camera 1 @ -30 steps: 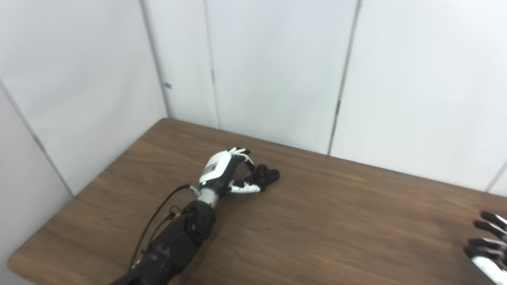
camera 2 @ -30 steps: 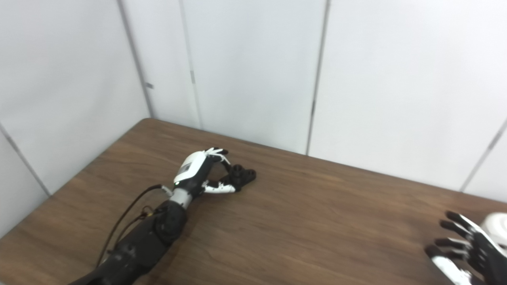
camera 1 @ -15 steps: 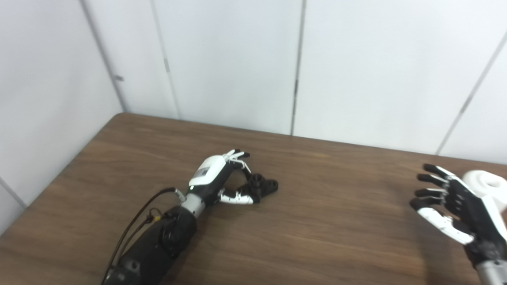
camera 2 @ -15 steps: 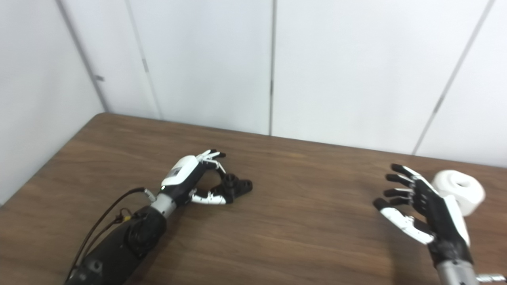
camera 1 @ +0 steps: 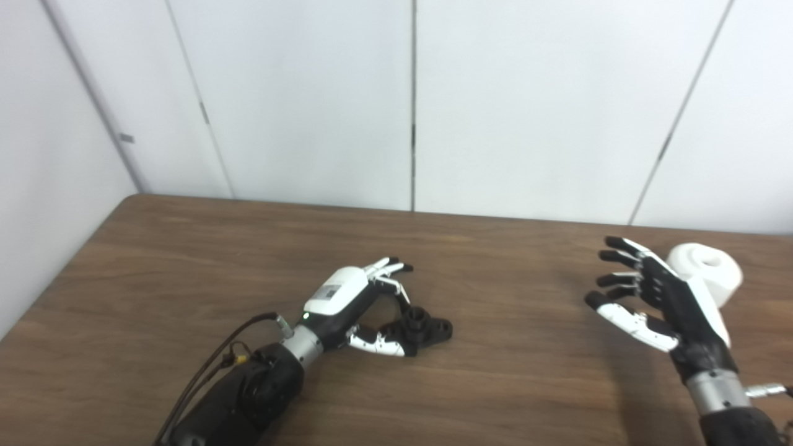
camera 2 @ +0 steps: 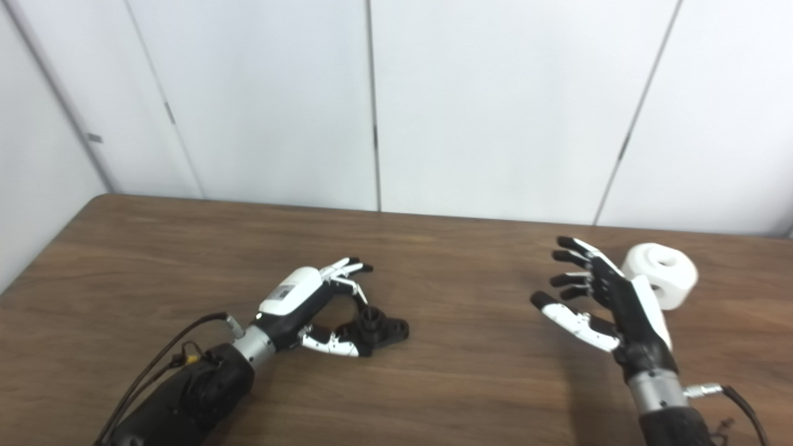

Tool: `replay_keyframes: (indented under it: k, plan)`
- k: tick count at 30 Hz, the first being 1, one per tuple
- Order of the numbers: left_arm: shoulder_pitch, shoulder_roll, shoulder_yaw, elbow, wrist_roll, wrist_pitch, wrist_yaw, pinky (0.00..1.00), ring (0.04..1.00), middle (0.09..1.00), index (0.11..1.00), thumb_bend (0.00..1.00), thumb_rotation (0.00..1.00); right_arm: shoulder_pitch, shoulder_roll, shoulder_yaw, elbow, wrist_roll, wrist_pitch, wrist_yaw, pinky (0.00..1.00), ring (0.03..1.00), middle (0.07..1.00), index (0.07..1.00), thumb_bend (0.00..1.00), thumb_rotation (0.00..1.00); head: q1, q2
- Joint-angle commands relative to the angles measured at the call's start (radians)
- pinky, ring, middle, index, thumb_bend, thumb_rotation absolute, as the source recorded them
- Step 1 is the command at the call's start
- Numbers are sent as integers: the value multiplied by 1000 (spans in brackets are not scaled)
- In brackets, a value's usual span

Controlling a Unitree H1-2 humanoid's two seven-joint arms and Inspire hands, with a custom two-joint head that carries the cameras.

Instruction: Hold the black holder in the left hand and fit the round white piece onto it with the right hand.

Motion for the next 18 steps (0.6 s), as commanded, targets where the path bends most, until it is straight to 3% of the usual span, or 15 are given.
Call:
replay_keyframes:
  k: [1,4,18]
  plan:
    - [-5,-15,-42,7,43,-28,-55,948,979,912,487,520,81,-45,0,-6,-38,3,-37,-19,563,646,792,844,569,466,-12,2]
    - [-10,-27,-64,12,49,-28,-67,963,985,918,487,521,79,-50,5,-6,-41,6,-30,-18,562,650,797,846,548,429,-29,2]
    - [-32,-98,-135,125,85,-47,-33,937,973,897,485,522,74,-48,27,-6,-68,-16,-10,-26,557,647,791,840,571,463,-120,-5]
